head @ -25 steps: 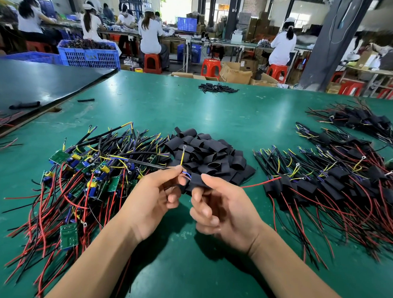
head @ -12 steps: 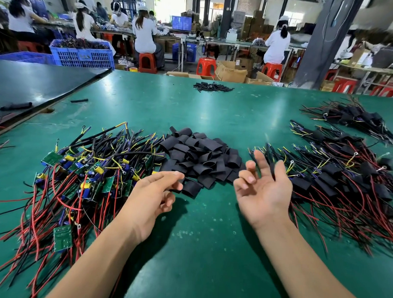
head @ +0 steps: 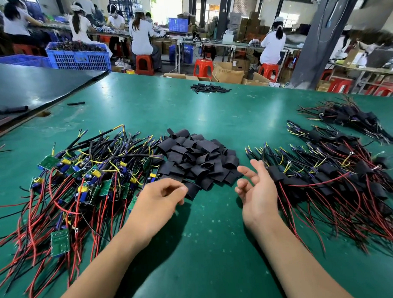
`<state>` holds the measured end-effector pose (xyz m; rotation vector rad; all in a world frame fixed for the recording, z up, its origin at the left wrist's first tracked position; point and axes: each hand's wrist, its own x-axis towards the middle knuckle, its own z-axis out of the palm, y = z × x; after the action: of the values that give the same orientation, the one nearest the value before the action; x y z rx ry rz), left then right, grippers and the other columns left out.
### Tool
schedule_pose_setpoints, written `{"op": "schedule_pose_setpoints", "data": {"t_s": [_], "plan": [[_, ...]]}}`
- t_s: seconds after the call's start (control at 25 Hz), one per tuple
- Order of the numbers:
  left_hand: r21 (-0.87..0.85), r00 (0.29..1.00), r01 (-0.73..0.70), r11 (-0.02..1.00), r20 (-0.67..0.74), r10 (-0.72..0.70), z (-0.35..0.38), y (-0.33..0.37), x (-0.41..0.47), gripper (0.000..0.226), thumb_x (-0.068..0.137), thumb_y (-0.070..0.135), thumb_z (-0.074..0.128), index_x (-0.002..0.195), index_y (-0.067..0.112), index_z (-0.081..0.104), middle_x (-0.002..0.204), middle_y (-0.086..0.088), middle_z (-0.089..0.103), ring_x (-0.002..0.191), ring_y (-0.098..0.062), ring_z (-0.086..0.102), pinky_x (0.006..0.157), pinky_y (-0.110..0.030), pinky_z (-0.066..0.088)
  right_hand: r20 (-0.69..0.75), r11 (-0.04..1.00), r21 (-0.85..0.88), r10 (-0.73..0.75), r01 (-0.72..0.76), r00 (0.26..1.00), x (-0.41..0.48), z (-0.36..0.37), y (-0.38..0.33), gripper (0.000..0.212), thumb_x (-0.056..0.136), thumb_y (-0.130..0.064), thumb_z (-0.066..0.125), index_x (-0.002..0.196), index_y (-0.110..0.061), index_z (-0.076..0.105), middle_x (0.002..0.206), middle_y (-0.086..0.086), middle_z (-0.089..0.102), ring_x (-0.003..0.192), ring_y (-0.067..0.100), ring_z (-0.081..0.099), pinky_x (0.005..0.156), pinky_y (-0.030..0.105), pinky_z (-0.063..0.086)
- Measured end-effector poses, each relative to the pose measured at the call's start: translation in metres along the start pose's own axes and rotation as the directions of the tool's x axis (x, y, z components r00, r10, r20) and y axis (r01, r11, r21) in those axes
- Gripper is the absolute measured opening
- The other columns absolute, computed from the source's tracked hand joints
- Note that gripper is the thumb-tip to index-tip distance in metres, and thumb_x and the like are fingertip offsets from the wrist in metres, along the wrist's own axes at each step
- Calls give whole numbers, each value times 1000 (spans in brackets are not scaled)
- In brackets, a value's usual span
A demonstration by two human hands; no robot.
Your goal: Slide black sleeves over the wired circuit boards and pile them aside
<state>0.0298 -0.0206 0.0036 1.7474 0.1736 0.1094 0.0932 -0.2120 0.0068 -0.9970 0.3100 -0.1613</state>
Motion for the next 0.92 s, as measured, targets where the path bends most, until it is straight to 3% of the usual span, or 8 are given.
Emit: {"op": "schedule_pose_setpoints", "data": {"t_s": [0.12, 0.28, 0.36, 0.44, 0.6, 0.72, 0.8, 0.92], "plan": [[363, 981, -190, 912, 45, 186, 7, -1, -9, 8, 88, 17, 70, 81, 20, 74, 65, 15, 66, 58, 3, 55, 58, -8, 38, 163, 943, -299, -104, 150, 981, -5, 4, 12, 15, 103, -19, 50, 103, -19, 65, 68, -3, 65, 42, 9, 44, 41, 19, 33], [477, 965, -261, 839, 94, 246, 13, -1, -14, 7, 87, 23, 71, 82, 28, 71, 75, 17, 67, 75, 2, 59, 66, -10, 41, 358, 732, -585, -153, 349, 921, -14, 3, 21, 18, 98, -15, 56, 96, -25, 71, 64, -8, 65, 47, 7, 46, 48, 16, 38], [542, 963, -246, 804, 41, 268, 13, -3, -15, 4, 87, 26, 68, 84, 28, 69, 82, 14, 64, 78, -4, 58, 73, -24, 47, 373, 732, -574, -165, 367, 913, -15, 4, 23, 16, 98, -16, 58, 99, -26, 69, 65, -9, 65, 49, 5, 47, 50, 15, 40], [590, 958, -189, 785, -63, 278, 11, -3, -15, 4, 87, 23, 64, 87, 27, 66, 87, 11, 58, 81, -15, 57, 74, -33, 49, 281, 851, -448, -157, 274, 947, -12, 5, 23, 13, 100, -15, 56, 100, -22, 67, 64, -7, 63, 45, 7, 43, 43, 16, 34], [666, 948, -44, 745, -207, 241, 0, 1, -14, 14, 87, 14, 56, 95, 24, 60, 103, 7, 48, 78, -25, 57, 67, -36, 46, -66, 966, -233, -129, 111, 989, 4, -2, 8, 18, 100, -11, 53, 88, -18, 65, 61, -2, 54, 38, 4, 37, 38, 16, 27], [720, 944, -8, 694, -224, 242, -2, 6, -14, 13, 90, 14, 53, 98, 23, 58, 109, 4, 43, 74, -27, 57, 61, -34, 44, -182, 980, -178, -117, 84, 976, 11, -8, -2, 18, 97, -11, 54, 85, -19, 65, 53, -8, 49, 34, 4, 31, 36, 14, 22], [720, 931, -19, 693, -240, 275, -2, 10, -16, 8, 92, 19, 54, 98, 23, 58, 108, 4, 42, 70, -25, 54, 59, -32, 38, -120, 953, -273, -169, 131, 978, 8, -7, 1, 18, 96, -11, 55, 85, -20, 67, 52, -9, 50, 39, 6, 32, 39, 17, 24], [800, 918, 6, 600, -242, 313, -7, 16, -16, 13, 92, 20, 52, 105, 24, 55, 108, 3, 45, 79, -24, 50, 60, -32, 35, 143, 810, -504, -264, 300, 954, -7, -1, 13, 16, 96, -12, 59, 88, -18, 71, 58, -6, 56, 53, 9, 44, 56, 23, 34]]}}
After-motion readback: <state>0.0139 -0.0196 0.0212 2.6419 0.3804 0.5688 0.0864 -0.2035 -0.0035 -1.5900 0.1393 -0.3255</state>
